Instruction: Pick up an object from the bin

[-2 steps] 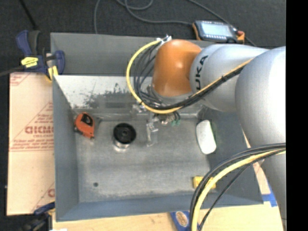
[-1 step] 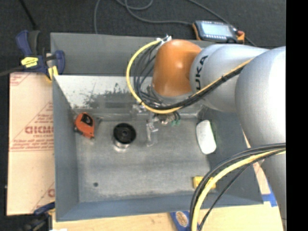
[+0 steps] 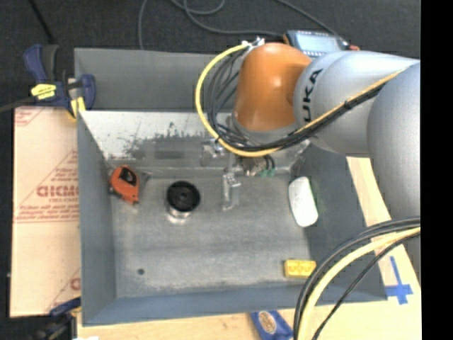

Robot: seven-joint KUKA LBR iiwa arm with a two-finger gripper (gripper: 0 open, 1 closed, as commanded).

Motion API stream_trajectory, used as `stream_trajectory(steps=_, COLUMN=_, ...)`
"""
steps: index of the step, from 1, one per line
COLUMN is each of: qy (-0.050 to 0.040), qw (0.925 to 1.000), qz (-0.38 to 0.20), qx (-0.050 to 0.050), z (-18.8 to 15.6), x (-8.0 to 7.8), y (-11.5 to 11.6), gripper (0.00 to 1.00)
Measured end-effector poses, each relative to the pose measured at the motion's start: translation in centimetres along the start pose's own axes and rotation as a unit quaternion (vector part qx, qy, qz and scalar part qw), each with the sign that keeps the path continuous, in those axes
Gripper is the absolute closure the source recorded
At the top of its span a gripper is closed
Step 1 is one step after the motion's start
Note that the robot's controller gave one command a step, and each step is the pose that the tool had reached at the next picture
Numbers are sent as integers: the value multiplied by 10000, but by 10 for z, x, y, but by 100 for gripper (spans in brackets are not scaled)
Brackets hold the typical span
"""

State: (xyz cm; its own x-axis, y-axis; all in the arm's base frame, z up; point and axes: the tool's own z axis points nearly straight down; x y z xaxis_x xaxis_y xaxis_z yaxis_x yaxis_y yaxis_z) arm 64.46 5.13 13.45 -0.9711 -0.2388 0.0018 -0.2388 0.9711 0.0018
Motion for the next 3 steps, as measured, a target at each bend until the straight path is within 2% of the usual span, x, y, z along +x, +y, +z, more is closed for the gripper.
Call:
stream_trajectory(steps=1, qy=-70, qw=9995, qz=-295, qx=29, z=-10, x=1, y=27, gripper=0)
stream_trajectory(steps=2, qy=-28, qw=9885, qz=-1511, qx=11, z=12, x=13, y=41, gripper=0)
stream_trajectory(steps=3, qy=-30, qw=9988, qz=-479, qx=8, z=31, x=20, y=41, gripper=0)
